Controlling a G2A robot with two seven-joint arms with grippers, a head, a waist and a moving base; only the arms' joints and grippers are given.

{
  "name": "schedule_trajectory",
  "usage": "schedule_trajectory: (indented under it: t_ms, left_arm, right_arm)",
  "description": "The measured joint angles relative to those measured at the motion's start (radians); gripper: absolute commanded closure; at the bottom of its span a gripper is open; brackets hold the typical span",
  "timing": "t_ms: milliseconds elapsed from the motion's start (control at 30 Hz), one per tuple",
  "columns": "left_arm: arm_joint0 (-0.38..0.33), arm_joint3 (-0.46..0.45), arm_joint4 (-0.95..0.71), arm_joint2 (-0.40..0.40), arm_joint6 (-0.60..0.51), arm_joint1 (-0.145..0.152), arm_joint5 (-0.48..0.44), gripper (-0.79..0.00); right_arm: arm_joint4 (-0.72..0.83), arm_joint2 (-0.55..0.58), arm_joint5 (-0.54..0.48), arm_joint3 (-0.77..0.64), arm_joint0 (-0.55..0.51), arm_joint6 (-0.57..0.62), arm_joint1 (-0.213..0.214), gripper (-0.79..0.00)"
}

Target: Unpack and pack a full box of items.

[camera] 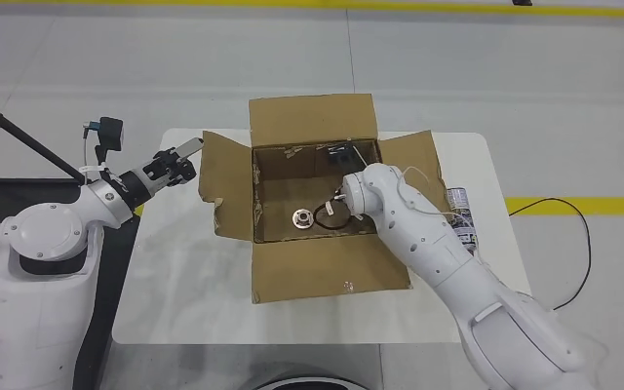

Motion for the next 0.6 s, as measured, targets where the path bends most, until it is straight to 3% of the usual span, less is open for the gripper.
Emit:
schedule_trajectory:
  t_ms: [600]
  left_arm:
    - [0.000,0.000,0.000,0.000,0.000,0.000,0.000,-0.785]
  right_arm:
    - [-0.015,0.018,0.053,0.088,-0.002,-0.042,-0.047,-0.256]
